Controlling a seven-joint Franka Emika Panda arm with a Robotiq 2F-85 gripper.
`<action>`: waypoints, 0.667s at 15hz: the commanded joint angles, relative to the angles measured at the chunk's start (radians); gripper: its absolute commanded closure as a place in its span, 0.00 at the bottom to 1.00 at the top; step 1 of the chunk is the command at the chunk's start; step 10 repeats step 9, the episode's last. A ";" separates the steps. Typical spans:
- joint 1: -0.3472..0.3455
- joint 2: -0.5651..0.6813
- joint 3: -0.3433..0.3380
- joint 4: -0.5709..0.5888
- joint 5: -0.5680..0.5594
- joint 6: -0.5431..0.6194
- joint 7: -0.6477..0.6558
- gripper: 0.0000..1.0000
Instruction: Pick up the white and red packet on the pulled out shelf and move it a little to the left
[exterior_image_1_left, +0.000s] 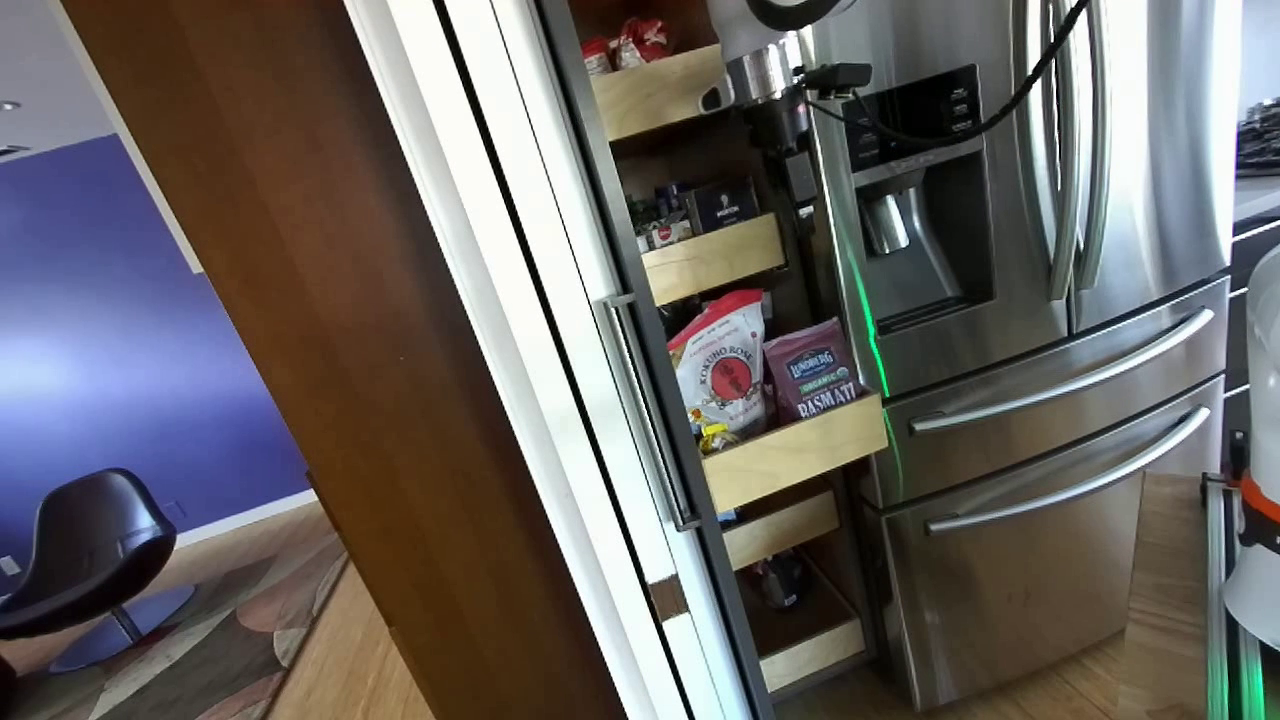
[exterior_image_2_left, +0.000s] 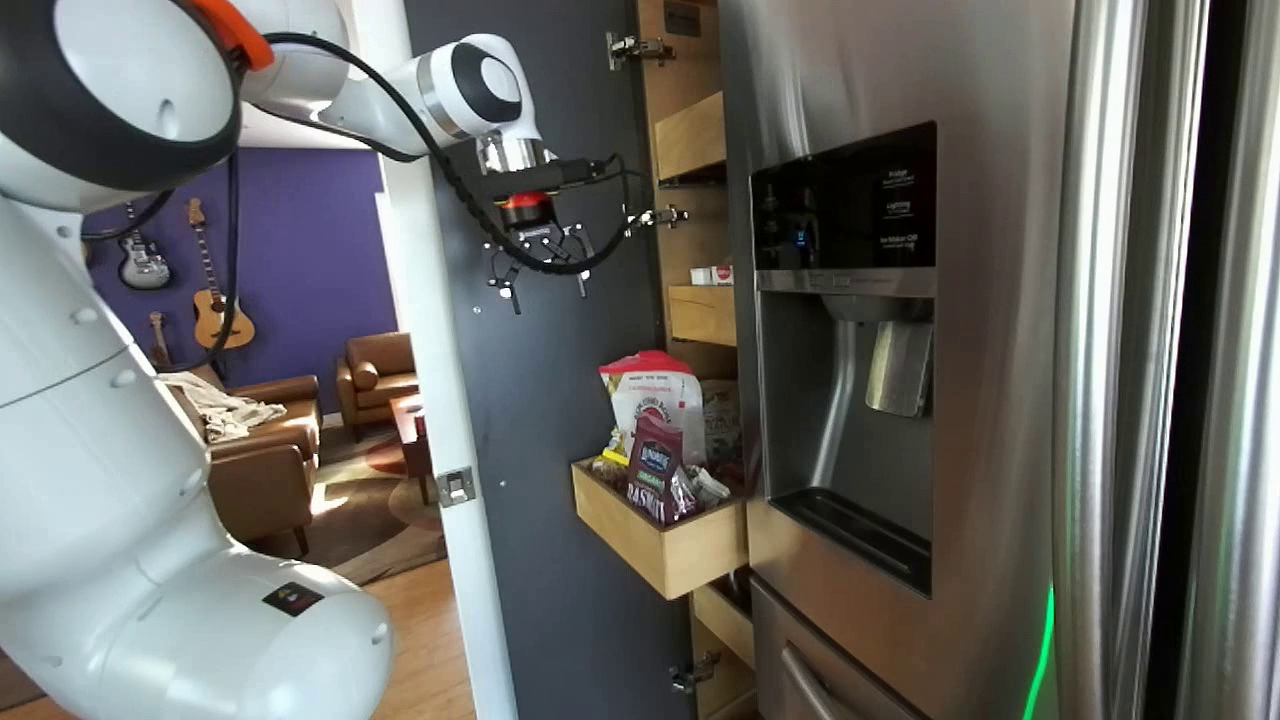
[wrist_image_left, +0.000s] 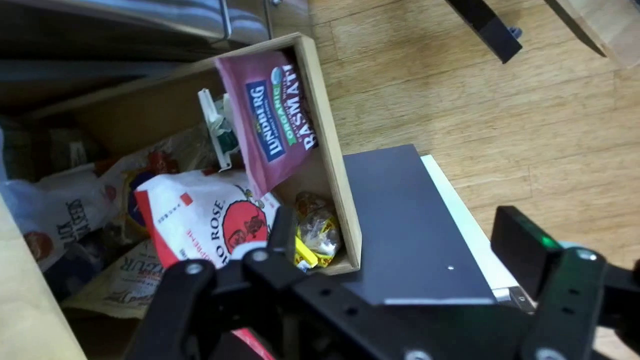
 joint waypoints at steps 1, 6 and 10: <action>0.024 -0.170 -0.010 -0.181 0.060 -0.004 0.206 0.00; 0.036 -0.204 -0.018 -0.213 0.052 -0.013 0.284 0.00; 0.039 -0.206 -0.017 -0.202 0.051 -0.013 0.283 0.00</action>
